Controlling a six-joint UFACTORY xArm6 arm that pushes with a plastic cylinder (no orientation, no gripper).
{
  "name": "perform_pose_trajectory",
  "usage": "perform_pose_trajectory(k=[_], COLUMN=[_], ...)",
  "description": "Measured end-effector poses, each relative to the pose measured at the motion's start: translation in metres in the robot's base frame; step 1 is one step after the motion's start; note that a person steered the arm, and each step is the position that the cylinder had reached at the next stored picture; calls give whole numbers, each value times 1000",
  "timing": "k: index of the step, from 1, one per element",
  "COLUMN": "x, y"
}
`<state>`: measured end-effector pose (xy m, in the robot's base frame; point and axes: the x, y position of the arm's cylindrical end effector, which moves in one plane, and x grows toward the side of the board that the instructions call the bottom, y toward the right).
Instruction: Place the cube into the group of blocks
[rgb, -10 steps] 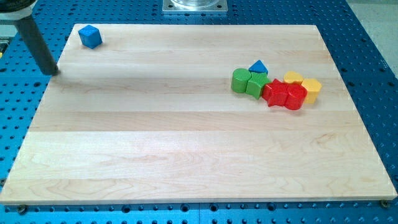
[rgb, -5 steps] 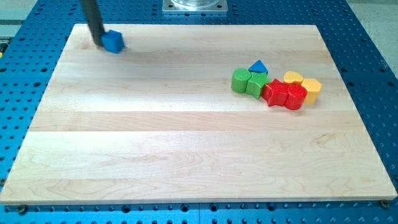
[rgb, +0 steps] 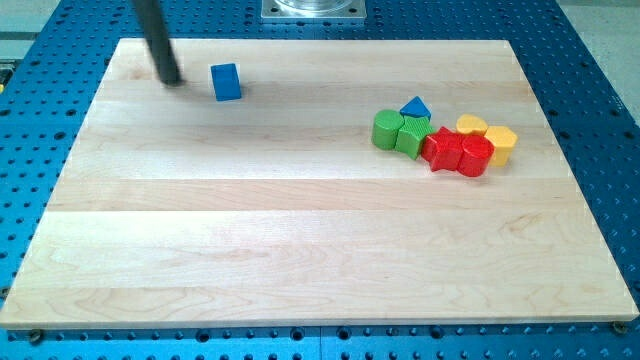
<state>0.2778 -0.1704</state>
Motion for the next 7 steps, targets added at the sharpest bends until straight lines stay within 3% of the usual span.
perform_pose_trajectory(k=[2,3,6,7], x=[68,63,93,93], y=[153,115,211,213])
